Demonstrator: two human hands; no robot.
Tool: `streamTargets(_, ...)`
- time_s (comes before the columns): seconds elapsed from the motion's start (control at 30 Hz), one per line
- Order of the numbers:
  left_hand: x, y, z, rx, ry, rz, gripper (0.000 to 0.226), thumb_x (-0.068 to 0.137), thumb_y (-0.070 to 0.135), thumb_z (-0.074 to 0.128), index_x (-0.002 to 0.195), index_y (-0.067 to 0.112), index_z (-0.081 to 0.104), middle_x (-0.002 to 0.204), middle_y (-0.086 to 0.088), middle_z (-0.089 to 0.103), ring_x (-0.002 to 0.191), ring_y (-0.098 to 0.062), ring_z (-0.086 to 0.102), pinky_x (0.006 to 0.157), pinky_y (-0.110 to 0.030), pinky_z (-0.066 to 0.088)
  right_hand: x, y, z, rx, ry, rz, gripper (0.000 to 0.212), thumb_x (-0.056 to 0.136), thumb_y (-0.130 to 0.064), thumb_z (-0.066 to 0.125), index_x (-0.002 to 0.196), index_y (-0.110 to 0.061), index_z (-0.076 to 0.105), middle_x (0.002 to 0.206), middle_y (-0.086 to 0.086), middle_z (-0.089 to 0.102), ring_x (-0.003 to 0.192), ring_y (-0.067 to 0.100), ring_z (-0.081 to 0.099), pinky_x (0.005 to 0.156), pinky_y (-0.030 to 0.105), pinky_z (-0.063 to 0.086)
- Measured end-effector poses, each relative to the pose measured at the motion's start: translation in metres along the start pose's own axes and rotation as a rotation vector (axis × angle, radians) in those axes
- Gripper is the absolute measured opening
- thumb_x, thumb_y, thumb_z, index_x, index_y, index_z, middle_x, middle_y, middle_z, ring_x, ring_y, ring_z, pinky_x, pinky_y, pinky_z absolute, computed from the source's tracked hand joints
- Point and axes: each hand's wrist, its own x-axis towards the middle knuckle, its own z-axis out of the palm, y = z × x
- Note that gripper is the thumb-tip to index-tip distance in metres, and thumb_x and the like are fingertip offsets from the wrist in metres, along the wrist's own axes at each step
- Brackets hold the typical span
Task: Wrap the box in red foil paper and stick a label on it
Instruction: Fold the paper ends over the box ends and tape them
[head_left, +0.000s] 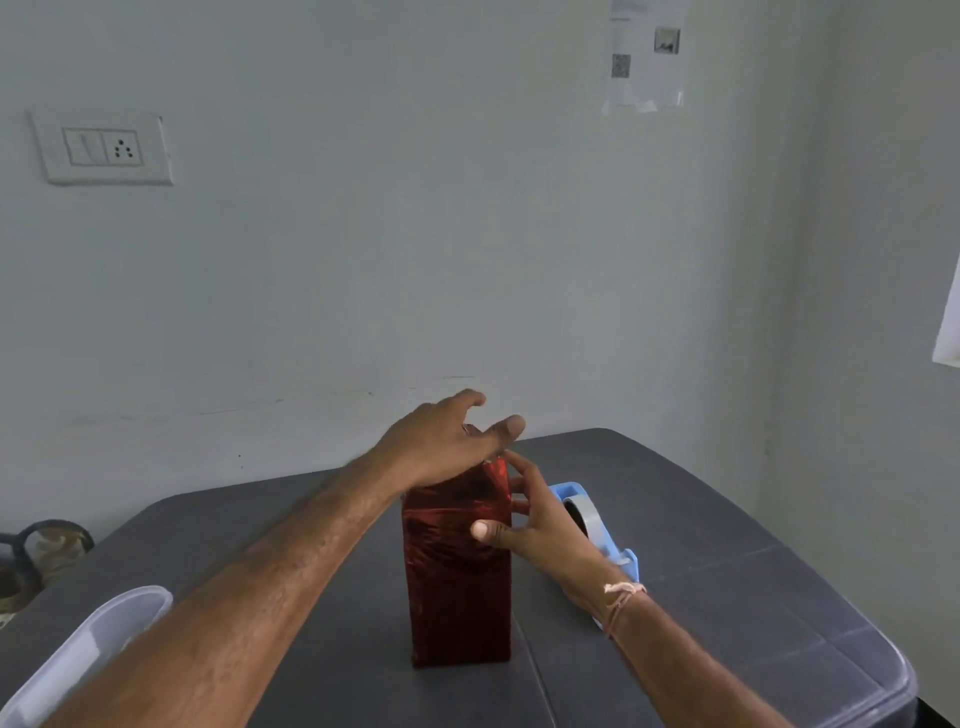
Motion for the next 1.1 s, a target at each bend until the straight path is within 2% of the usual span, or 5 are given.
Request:
streamTargets(0.33, 0.042, 0.0, 0.01, -0.594, -0.077, -0.097, 0.039, 0.083, -0.01, 0.071, 0.119, 0.006, 0.074, 0.106, -0.006, 0.078, 0.098, -0.017, 0.075, 0.089, -0.031, 0.06, 0.001, 0.004, -0.002, 0.002, 0.007, -0.005, 0.092, 0.071, -0.047, 0.091, 0.143, -0.043, 0.034, 0.134, -0.009, 0.06, 0.125, 0.008, 0.058, 0.103, 0.036, 0.055)
streamTargets(0.53, 0.016, -0.017, -0.021, -0.748, 0.25, 0.088, 0.041, 0.097, 0.037, 0.066, 0.136, 0.027, 0.062, 0.124, 0.017, 0.066, 0.108, 0.015, 0.057, 0.089, -0.01, 0.043, 0.003, 0.002, -0.008, 0.004, 0.0, -0.022, 0.092, 0.071, -0.045, 0.092, 0.142, -0.044, 0.035, 0.132, -0.009, 0.062, 0.123, 0.005, 0.059, 0.106, 0.037, 0.054)
streamTargets(0.7, -0.02, -0.092, 0.012, -0.795, 0.264, -0.051, 0.128, 0.043, 0.097, 0.065, 0.152, 0.04, 0.029, 0.147, 0.006, 0.043, 0.137, -0.013, 0.044, 0.111, -0.038, 0.034, 0.003, 0.005, -0.016, 0.059, -0.002, -0.015, 0.085, 0.074, -0.033, 0.092, 0.141, -0.039, 0.039, 0.13, -0.002, 0.067, 0.117, 0.009, 0.067, 0.094, 0.027, 0.058)
streamTargets(0.87, -0.047, -0.111, 0.059, -0.741, -0.084, -0.1, 0.14, 0.052, 0.06, 0.094, 0.158, 0.038, 0.006, 0.149, 0.006, 0.043, 0.144, -0.009, 0.037, 0.123, -0.042, 0.029, 0.006, 0.004, -0.009, 0.086, 0.004, -0.019, 0.09, 0.07, -0.033, 0.094, 0.142, -0.034, 0.041, 0.13, 0.003, 0.067, 0.116, 0.013, 0.069, 0.095, 0.035, 0.06)
streamTargets(1.1, -0.039, -0.11, 0.087, -0.785, 0.1, -0.058, 0.087, 0.067, 0.03, 0.096, 0.136, 0.031, 0.043, 0.129, 0.002, 0.063, 0.119, -0.008, 0.063, 0.087, -0.016, 0.053, -0.015, -0.039, -0.012, -0.058, 0.184, -0.167, 0.088, 0.077, -0.063, 0.08, 0.149, -0.042, 0.035, 0.137, -0.02, 0.056, 0.131, -0.004, 0.05, 0.103, 0.024, 0.045)
